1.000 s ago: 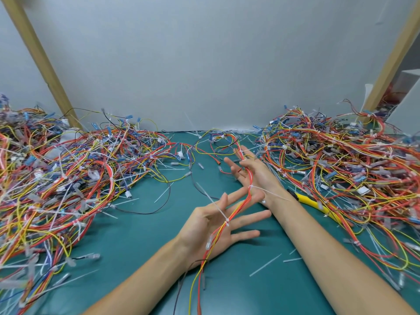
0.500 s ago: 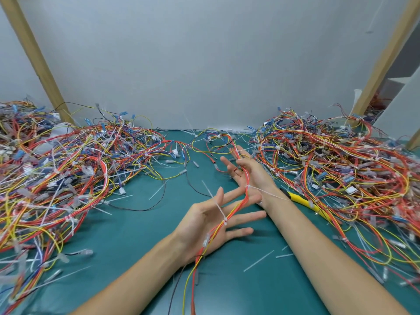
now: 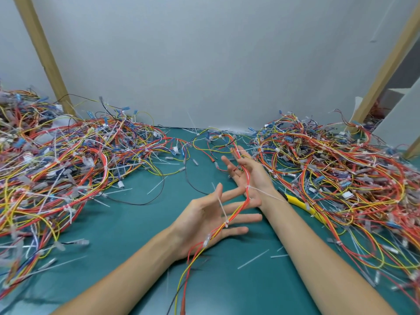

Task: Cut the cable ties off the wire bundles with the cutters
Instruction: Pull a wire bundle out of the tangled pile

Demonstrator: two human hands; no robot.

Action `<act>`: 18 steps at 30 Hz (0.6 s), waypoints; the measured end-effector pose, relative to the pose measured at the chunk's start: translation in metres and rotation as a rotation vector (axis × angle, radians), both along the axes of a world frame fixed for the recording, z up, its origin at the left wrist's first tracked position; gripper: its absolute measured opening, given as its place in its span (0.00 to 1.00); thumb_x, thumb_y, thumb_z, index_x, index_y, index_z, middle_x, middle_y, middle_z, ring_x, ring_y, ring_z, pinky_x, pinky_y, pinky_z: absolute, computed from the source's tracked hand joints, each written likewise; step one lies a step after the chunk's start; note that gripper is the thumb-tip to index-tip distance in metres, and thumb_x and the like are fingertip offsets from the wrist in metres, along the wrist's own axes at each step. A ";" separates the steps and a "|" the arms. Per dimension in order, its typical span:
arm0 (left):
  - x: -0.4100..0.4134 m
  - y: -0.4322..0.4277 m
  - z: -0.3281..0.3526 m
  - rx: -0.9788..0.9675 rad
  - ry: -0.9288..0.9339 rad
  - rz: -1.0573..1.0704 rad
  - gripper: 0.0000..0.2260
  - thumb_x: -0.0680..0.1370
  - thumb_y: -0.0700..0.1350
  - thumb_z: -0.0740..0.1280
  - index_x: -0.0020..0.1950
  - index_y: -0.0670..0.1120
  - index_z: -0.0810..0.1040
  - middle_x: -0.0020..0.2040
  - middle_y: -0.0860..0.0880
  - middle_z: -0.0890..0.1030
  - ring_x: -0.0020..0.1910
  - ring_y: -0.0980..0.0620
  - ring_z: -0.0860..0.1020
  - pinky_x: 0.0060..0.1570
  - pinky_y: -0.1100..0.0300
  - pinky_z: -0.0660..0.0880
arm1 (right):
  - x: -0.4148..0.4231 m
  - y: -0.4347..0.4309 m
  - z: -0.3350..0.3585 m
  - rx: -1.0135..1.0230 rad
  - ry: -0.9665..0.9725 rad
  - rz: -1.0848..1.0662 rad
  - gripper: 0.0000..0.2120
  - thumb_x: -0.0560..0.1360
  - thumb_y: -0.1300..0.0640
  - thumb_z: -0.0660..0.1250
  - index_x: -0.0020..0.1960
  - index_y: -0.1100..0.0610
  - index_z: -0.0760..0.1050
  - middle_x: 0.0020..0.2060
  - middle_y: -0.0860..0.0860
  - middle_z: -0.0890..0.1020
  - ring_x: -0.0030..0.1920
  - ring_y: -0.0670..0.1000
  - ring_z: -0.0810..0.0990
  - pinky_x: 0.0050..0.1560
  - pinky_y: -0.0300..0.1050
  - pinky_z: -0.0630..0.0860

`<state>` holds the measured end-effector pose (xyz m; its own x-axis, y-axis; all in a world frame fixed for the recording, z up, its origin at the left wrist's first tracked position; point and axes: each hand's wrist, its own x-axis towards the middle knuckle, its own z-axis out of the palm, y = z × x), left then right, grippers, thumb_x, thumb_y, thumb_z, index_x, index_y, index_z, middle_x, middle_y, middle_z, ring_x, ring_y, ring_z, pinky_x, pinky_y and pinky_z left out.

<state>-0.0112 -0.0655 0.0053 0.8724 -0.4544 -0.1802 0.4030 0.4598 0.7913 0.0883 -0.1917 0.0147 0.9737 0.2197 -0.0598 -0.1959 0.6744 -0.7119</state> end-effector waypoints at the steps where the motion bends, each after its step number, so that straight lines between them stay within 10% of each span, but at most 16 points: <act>1: -0.002 0.000 -0.003 -0.016 -0.033 -0.018 0.24 0.83 0.55 0.49 0.74 0.45 0.67 0.71 0.40 0.72 0.68 0.40 0.73 0.52 0.55 0.76 | -0.001 0.000 0.000 -0.005 -0.002 -0.003 0.23 0.79 0.71 0.53 0.72 0.58 0.66 0.63 0.55 0.74 0.48 0.56 0.85 0.38 0.38 0.80; 8: -0.005 0.007 -0.005 -0.187 -0.092 -0.288 0.25 0.80 0.61 0.59 0.72 0.49 0.71 0.70 0.39 0.73 0.64 0.41 0.76 0.57 0.54 0.77 | -0.001 -0.002 0.001 -0.022 -0.005 -0.032 0.24 0.78 0.71 0.52 0.72 0.59 0.67 0.62 0.53 0.75 0.49 0.56 0.84 0.35 0.36 0.78; 18: -0.012 0.005 0.001 -0.054 -0.044 -0.085 0.23 0.80 0.56 0.54 0.70 0.47 0.71 0.63 0.40 0.79 0.58 0.44 0.80 0.54 0.56 0.78 | -0.005 -0.002 0.034 -0.481 -0.284 -0.096 0.27 0.78 0.70 0.52 0.73 0.51 0.67 0.71 0.46 0.71 0.42 0.52 0.86 0.27 0.35 0.74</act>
<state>-0.0229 -0.0604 0.0067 0.8365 -0.5356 -0.1161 0.4082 0.4677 0.7840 0.0834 -0.1937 0.0490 0.9804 0.1425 0.1357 0.0941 0.2662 -0.9593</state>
